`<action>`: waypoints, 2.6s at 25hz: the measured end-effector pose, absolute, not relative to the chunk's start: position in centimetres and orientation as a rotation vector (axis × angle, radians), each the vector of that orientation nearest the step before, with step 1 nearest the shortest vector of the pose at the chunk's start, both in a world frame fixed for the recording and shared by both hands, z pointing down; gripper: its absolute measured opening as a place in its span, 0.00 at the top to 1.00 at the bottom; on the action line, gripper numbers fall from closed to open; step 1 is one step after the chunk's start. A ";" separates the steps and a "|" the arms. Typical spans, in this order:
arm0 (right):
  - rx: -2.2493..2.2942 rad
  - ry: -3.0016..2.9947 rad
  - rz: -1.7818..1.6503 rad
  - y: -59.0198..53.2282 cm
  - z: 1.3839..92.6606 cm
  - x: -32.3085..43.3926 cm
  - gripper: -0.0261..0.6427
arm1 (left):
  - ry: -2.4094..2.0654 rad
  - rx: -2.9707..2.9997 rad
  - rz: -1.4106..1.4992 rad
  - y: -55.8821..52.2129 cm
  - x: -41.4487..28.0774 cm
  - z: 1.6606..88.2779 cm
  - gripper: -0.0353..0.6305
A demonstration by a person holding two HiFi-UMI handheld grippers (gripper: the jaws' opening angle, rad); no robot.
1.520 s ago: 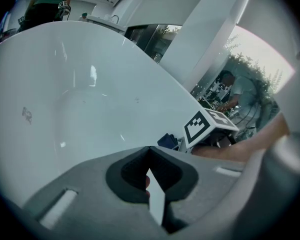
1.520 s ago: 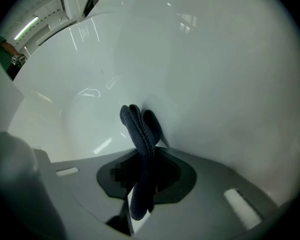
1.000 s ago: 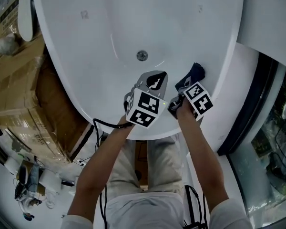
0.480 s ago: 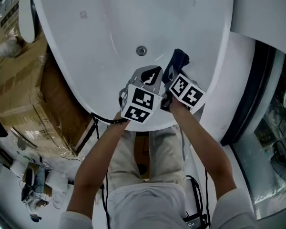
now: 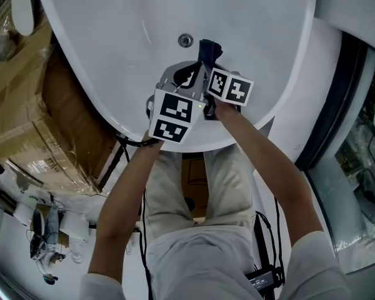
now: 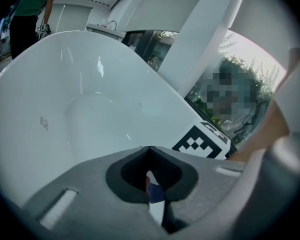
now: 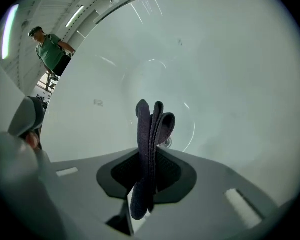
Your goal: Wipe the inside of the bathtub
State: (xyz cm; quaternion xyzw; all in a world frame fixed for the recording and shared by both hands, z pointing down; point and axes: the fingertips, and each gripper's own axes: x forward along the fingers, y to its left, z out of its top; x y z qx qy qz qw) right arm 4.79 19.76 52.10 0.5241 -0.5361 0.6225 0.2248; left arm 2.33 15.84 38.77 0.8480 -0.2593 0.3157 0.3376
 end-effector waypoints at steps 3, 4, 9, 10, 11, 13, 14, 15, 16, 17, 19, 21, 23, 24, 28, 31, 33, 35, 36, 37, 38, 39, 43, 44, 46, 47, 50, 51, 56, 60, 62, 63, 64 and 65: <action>1.454 -1.446 1.748 20.6 53.5 4.1 0.87 | -0.695 2.197 0.817 16.0 1.3 39.5 0.95; 1.459 -1.438 1.753 20.8 54.0 3.9 0.87 | -0.700 2.194 0.815 16.1 1.0 39.7 0.95; 1.443 -1.433 1.774 21.2 57.3 2.8 0.87 | -0.715 2.174 0.815 16.6 0.0 41.8 0.95; 1.446 -1.424 1.782 21.3 58.0 2.7 0.87 | -0.716 2.169 0.815 16.7 -0.1 42.3 0.95; 1.454 -1.410 1.791 21.4 58.6 2.7 0.87 | -0.714 2.164 0.815 16.9 -0.1 42.8 0.95; 1.475 -1.383 1.811 21.6 59.9 2.7 0.87 | -0.708 2.157 0.814 17.3 0.0 43.7 0.95; 1.485 -1.375 1.816 21.6 60.6 2.7 0.87 | -0.706 2.155 0.813 17.5 0.1 44.2 0.95; 1.493 -1.371 1.819 21.5 61.2 2.7 0.87 | -0.705 2.153 0.812 17.6 0.1 44.6 0.95; 1.499 -1.367 1.821 21.3 61.8 2.6 0.87 | -0.704 2.149 0.811 17.7 0.2 45.1 0.95; 1.501 -1.363 1.824 21.2 62.3 2.5 0.87 | -0.703 2.143 0.811 17.8 0.2 45.6 0.95; 1.505 -1.363 1.830 20.9 63.0 2.0 0.87 | -0.701 2.130 0.816 18.1 0.2 46.6 0.95; 1.518 -1.357 1.828 20.3 64.0 1.8 0.87 | -0.706 2.126 0.818 18.0 0.4 47.5 0.95; 1.537 -1.327 1.836 20.2 64.8 2.1 0.87 | -0.707 2.119 0.814 17.9 0.6 48.1 0.95; 1.547 -1.311 1.840 20.4 65.1 2.3 0.87 | -0.702 2.115 0.814 18.1 0.7 48.3 0.95; 1.589 -1.277 1.842 19.8 66.6 3.0 0.87 | -0.699 2.114 0.823 17.7 0.7 49.2 0.95; 1.648 -1.222 1.854 19.7 67.7 4.2 0.87 | -0.701 2.107 0.828 17.5 0.4 49.7 0.95; 1.687 -1.175 1.848 19.8 68.5 5.3 0.87 | -0.699 2.105 0.828 17.5 0.4 49.9 0.95; 1.714 -1.136 1.854 19.5 69.3 6.1 0.87 | -0.699 2.101 0.830 17.4 0.4 50.3 0.95; 1.721 -1.126 1.861 19.3 69.7 6.3 0.87 | -0.697 2.099 0.831 17.4 0.4 50.5 0.95; 1.724 -1.121 1.868 19.1 70.1 6.5 0.87 | -0.692 2.097 0.831 17.4 0.5 50.6 0.95; 1.726 -1.118 1.874 19.0 70.4 6.7 0.87 | -0.687 2.096 0.830 17.5 0.7 50.8 0.95; 1.732 -1.111 1.878 18.9 70.8 7.0 0.87 | -0.682 2.098 0.829 17.5 0.8 51.0 0.95; 1.807 -0.989 1.929 19.6 71.6 8.3 0.87 | -0.674 2.097 0.841 17.3 0.7 51.3 0.95; 1.823 -0.952 1.937 20.1 71.7 8.7 0.87 | -0.674 2.092 0.845 17.2 0.7 51.3 0.95; 1.838 -0.899 1.929 20.9 71.6 9.4 0.87 | -0.679 2.090 0.850 17.0 0.6 51.2 0.95; 1.843 -0.883 1.922 21.1 71.5 9.6 0.87 | -0.684 2.092 0.850 16.8 0.5 51.2 0.95; 1.860 -0.841 1.924 21.8 70.8 10.0 0.87 | -0.692 2.091 0.849 16.5 0.5 50.7 0.95; 1.862 -0.829 1.927 22.2 70.5 10.1 0.87 | -0.691 2.090 0.849 16.6 0.6 50.5 0.95; 1.882 -0.764 1.913 23.5 69.0 11.3 0.87 | -0.687 2.097 0.846 16.4 1.3 49.5 0.95; 1.887 -0.746 1.897 24.2 67.3 12.6 0.87 | -0.691 2.098 0.845 16.3 1.9 48.8 0.95; 1.895 -0.745 1.896 24.3 66.3 13.2 0.87 | -0.700 2.099 0.842 16.1 2.2 48.4 0.95; 1.901 -0.739 1.896 24.4 65.8 13.4 0.87 | -0.704 2.099 0.841 16.0 2.2 48.2 0.95; 1.907 -0.731 1.896 24.7 65.2 13.7 0.87 | -0.706 2.099 0.841 16.0 2.3 47.9 0.95; 1.911 -0.724 1.895 24.9 64.6 13.9 0.87 | -0.707 2.100 0.840 16.0 2.5 47.6 0.95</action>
